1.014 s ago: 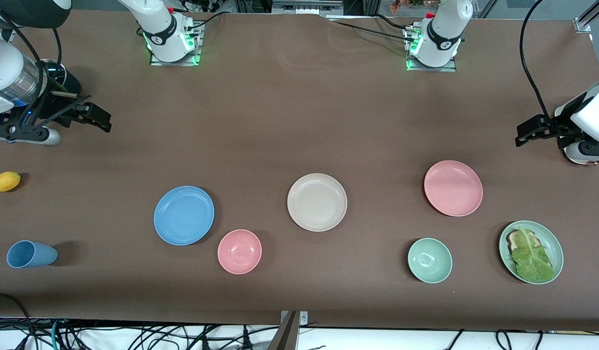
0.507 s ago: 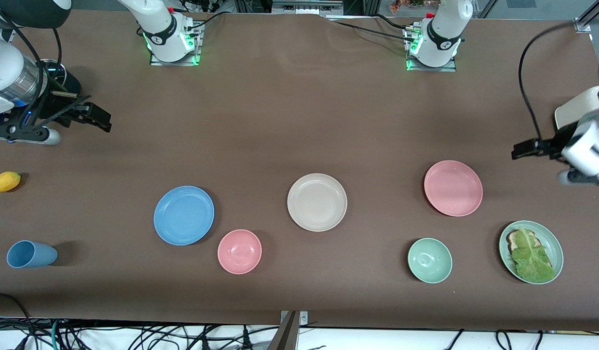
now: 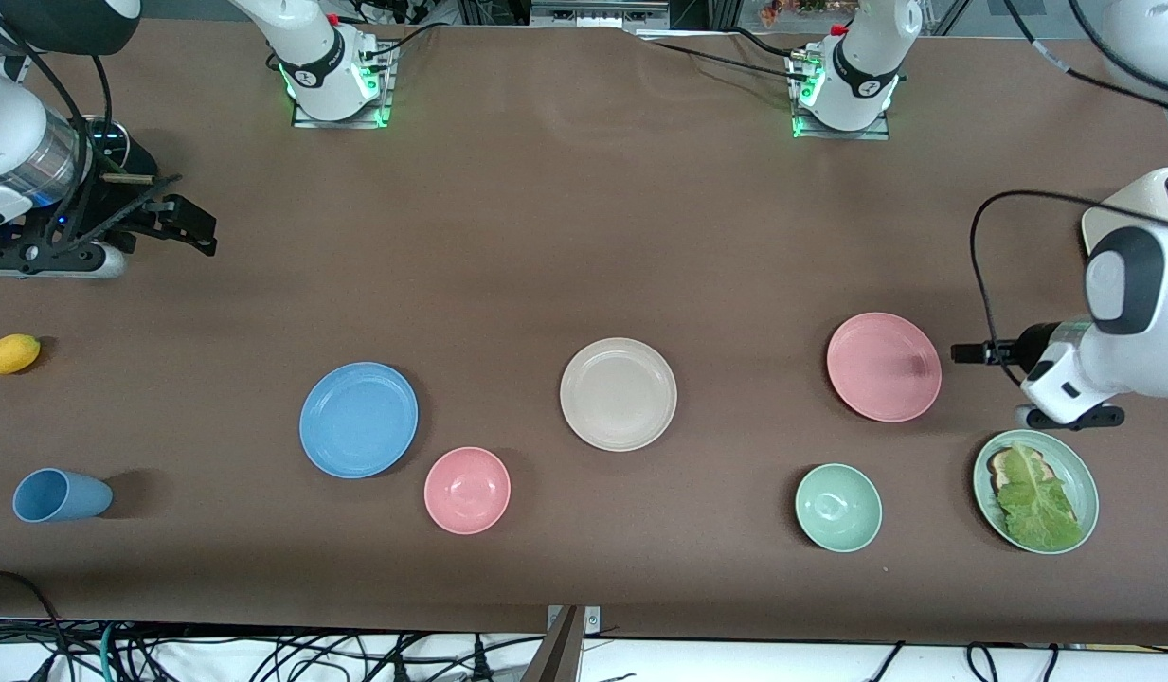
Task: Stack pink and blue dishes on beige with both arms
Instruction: 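Reach the left gripper down to the rim of the pink plate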
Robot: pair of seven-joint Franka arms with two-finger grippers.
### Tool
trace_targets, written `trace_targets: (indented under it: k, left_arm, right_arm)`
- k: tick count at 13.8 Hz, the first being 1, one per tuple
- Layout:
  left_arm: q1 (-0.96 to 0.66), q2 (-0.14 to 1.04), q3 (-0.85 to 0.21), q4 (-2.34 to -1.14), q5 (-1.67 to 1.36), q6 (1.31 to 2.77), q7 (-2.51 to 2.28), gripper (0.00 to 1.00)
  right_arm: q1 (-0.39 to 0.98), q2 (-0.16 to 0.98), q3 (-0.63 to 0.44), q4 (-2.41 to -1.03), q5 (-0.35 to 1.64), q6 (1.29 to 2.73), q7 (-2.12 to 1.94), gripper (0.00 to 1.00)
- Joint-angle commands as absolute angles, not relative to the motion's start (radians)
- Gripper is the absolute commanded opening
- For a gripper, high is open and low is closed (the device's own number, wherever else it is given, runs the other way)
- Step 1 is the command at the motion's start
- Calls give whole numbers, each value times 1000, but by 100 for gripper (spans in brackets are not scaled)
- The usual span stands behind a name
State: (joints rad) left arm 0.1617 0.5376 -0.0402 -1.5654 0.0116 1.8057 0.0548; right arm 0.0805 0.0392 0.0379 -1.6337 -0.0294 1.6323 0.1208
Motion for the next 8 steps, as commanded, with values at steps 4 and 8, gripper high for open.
trace_targets:
  k: [4,8]
  left_arm:
    - [186,545,-44,-1848,12,2219,64,100]
    - [204,534,-44,-1990,17,2425,69,100]
  right_arm:
    - [84,35,35,-1614,-41,1643,101,100]
    - [77,64,32,-1578,-41,1655,103,100]
